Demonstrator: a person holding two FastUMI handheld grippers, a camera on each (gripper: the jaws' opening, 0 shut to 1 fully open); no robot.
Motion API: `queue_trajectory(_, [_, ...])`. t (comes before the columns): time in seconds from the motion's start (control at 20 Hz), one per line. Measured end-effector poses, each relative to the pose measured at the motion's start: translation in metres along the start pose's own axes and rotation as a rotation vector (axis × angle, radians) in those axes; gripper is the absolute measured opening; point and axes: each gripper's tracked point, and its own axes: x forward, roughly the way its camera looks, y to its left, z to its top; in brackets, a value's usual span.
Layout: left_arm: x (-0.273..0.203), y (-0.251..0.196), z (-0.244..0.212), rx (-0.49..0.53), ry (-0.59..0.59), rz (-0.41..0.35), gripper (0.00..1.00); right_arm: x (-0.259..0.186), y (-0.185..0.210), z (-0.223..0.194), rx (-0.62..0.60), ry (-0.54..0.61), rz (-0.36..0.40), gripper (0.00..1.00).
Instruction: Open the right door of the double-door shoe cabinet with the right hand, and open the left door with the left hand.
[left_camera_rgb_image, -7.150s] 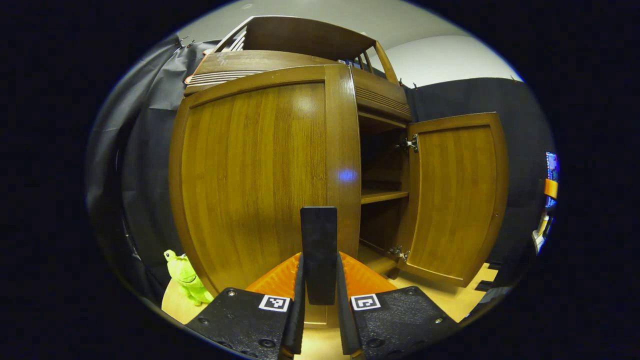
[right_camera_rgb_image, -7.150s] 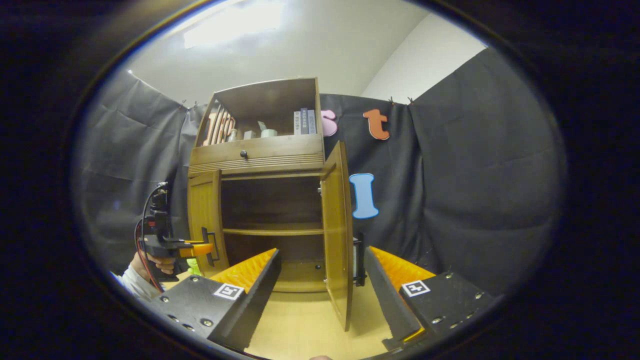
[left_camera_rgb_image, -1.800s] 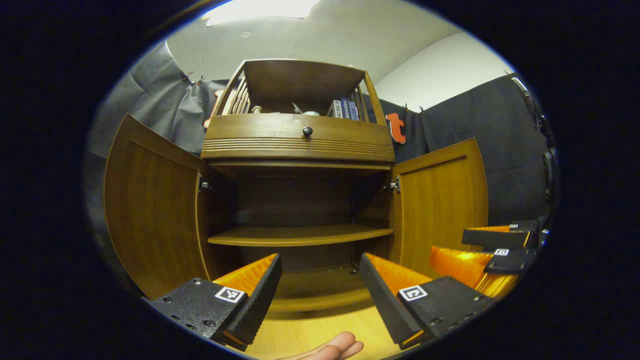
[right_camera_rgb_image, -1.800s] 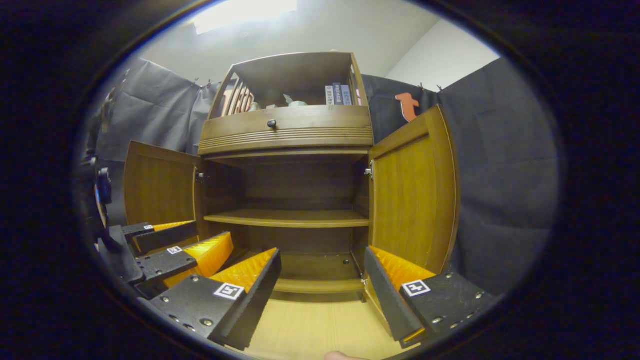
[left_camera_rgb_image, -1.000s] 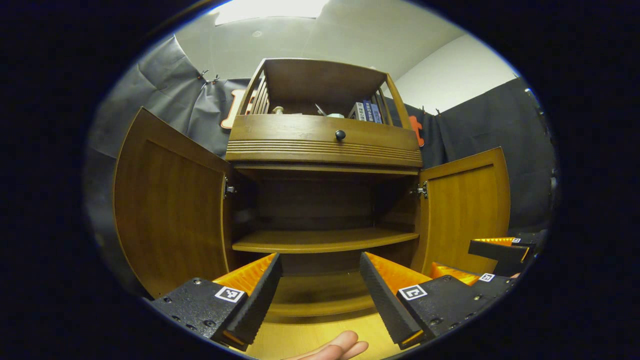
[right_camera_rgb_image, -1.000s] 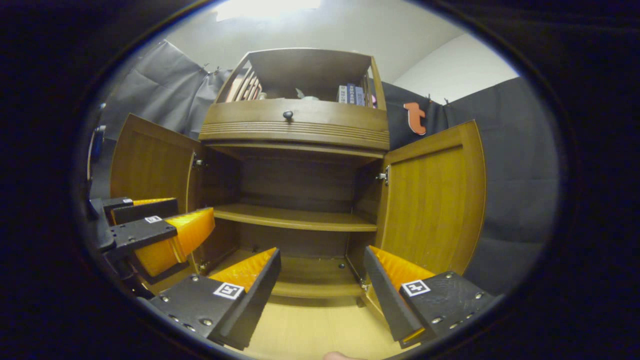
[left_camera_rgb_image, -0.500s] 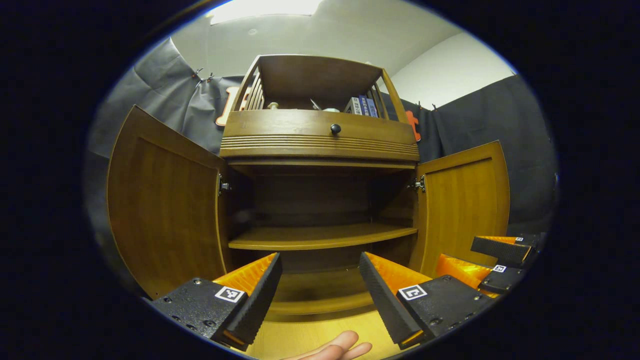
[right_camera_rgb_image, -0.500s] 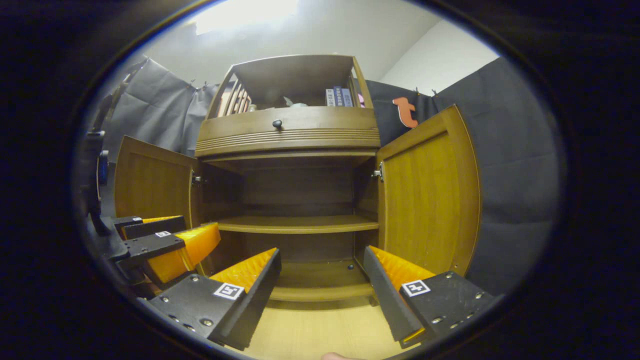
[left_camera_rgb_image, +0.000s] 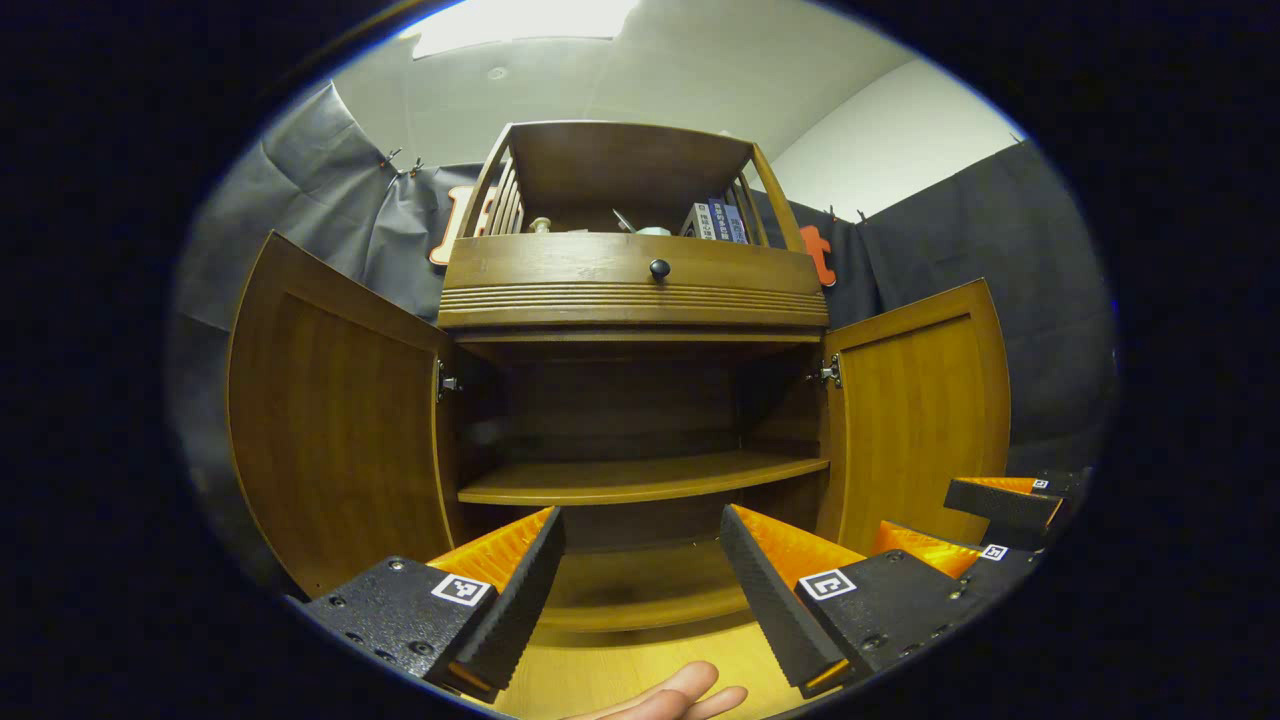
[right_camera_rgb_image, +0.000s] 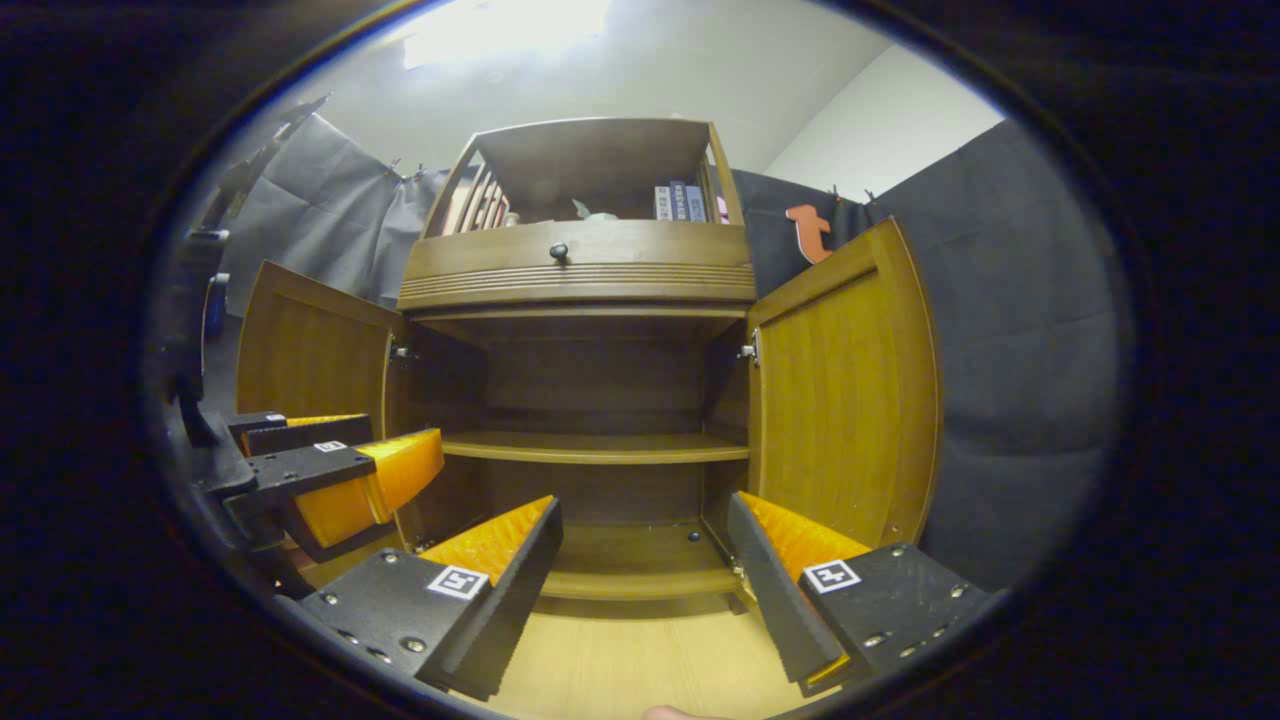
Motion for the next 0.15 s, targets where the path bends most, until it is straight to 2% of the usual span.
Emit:
queue_trajectory(0.05, [-0.0009,0.0019,-0.0001,-0.005,0.001,0.006,0.96,-0.0013,0.0010,0.0009,-0.001,0.001,0.003,1.00])
queue_trajectory(0.15, [-0.0026,0.0060,0.0028,-0.013,-0.004,0.020,0.99,-0.0066,0.0042,0.0036,-0.006,-0.004,0.012,1.00])
